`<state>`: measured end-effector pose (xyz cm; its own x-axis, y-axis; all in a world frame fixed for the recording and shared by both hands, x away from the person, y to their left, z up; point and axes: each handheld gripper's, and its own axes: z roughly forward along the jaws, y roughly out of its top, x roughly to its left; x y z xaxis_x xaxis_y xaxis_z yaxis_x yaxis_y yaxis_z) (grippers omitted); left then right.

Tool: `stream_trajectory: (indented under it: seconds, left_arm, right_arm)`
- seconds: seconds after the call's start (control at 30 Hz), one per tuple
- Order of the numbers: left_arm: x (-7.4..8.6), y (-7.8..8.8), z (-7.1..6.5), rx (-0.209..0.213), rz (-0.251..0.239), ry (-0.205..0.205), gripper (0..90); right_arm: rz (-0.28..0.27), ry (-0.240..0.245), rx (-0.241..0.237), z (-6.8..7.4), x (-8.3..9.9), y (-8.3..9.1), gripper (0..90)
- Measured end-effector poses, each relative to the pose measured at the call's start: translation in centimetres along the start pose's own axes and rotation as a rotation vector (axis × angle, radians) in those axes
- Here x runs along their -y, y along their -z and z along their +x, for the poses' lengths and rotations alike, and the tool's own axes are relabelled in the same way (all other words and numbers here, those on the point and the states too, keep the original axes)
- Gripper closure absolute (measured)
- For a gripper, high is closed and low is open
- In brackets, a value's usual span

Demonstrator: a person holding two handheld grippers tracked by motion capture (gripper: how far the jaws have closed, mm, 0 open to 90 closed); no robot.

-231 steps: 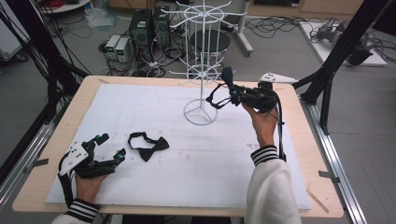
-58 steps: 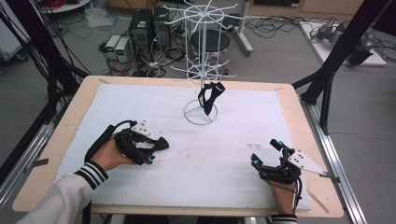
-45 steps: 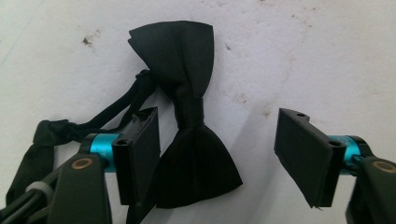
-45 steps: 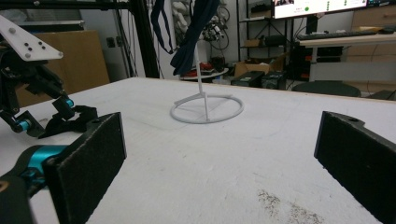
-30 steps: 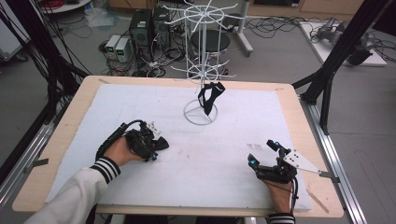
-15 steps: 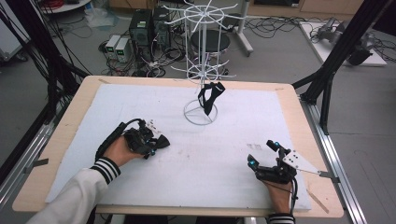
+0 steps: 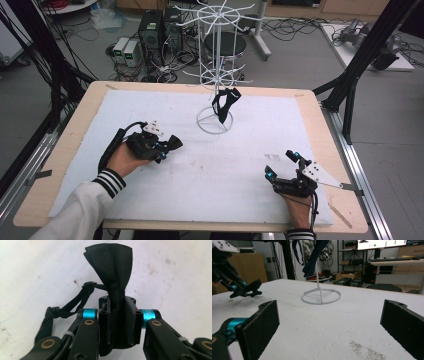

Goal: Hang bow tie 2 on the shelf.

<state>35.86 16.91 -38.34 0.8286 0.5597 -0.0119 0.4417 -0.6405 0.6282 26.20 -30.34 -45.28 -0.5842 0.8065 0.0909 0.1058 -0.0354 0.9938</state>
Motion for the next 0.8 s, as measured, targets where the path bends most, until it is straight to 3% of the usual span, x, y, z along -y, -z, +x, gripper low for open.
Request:
stream_trajectory:
  seconds: [0.03,0.3,0.43,0.8]
  left_arm:
    - [-0.1,0.3,0.1,0.003,-0.030,0.016,75.5]
    - [-1.6,2.8,0.7,0.002,-0.171,0.029,75.9]
    - [-2.3,3.7,0.9,0.013,-0.215,0.045,75.8]
    - [-3.5,5.1,1.4,-0.005,-0.281,0.039,75.9]
  right_arm:
    - [0.001,-0.004,0.001,0.0,0.0,0.0,1.4]
    - [-0.006,0.008,0.002,-0.1,0.0,0.0,1.4]
    - [-0.005,-0.003,0.004,0.0,0.0,0.0,1.4]
    - [-0.014,-0.001,0.015,-0.1,-0.1,0.0,1.4]
